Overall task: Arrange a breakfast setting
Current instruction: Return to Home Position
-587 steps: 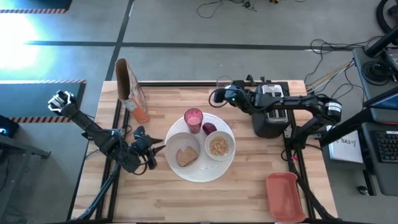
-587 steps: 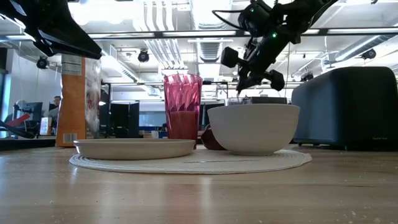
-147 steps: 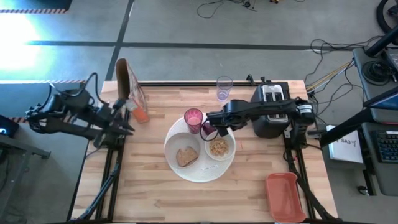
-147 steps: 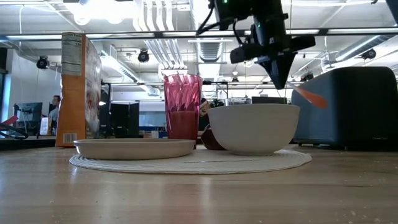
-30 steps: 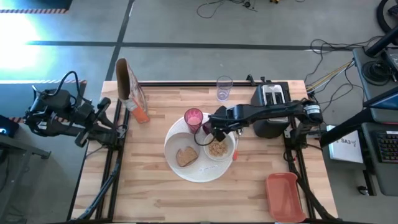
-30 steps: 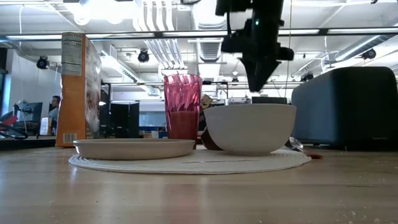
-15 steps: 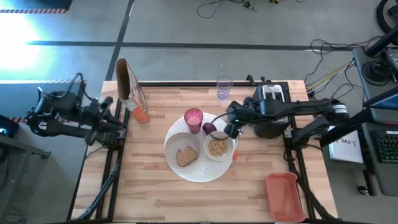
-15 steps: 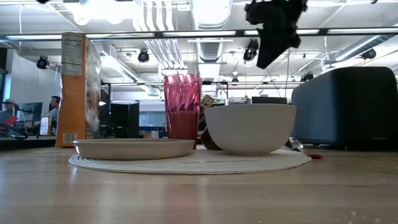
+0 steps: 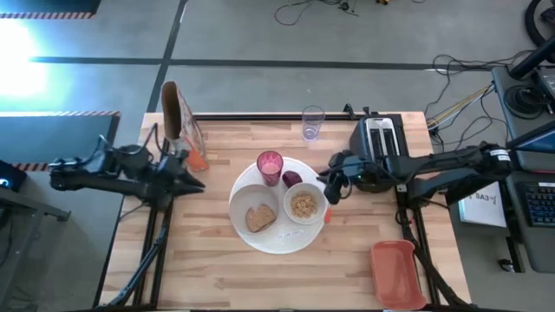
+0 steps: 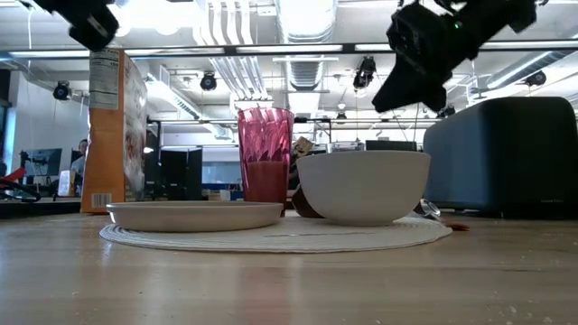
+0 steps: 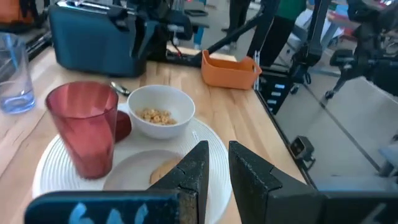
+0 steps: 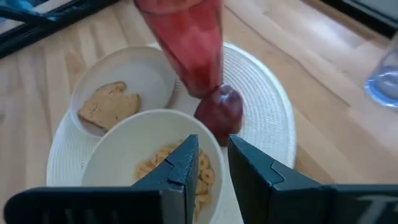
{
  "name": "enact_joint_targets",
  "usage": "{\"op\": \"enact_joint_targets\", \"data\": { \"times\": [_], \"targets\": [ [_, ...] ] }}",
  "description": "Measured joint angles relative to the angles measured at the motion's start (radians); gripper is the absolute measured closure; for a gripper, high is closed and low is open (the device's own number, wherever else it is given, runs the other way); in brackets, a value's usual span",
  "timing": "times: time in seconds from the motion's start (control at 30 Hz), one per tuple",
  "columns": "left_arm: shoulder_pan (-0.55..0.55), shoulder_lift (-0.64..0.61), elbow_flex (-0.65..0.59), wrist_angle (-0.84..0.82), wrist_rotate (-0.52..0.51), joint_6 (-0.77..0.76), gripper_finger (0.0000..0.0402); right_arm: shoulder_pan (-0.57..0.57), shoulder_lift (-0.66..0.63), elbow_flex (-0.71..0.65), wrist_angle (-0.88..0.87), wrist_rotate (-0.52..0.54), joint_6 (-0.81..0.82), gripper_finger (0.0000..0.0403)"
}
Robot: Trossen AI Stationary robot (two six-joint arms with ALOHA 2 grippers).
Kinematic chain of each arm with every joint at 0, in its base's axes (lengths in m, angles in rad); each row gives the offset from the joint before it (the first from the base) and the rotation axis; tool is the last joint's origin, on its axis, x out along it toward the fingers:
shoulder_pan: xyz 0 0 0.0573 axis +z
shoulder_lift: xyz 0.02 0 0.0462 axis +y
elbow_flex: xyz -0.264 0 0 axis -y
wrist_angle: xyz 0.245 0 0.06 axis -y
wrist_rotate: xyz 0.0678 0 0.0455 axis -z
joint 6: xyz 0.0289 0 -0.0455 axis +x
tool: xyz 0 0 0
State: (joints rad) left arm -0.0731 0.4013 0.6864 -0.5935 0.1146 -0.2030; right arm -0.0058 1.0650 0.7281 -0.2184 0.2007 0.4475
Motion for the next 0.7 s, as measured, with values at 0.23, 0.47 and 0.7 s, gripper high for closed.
{"op": "enact_joint_targets", "data": {
  "times": [0.23,0.47,0.7],
  "targets": [
    [0.0,-0.029,-0.231,0.254,0.0,0.004,0.0357,0.018,-0.001,-0.116,0.105,-0.002,-0.003,0.0322],
    [0.0,-0.066,-0.368,0.441,0.0,0.011,0.0357,0.028,0.011,-0.235,0.349,-0.003,-0.003,0.033],
    [0.0,-0.083,-0.54,0.662,0.0,0.005,0.0357,0.041,0.051,-0.327,0.502,-0.011,0.024,0.0324]
  ]
}}
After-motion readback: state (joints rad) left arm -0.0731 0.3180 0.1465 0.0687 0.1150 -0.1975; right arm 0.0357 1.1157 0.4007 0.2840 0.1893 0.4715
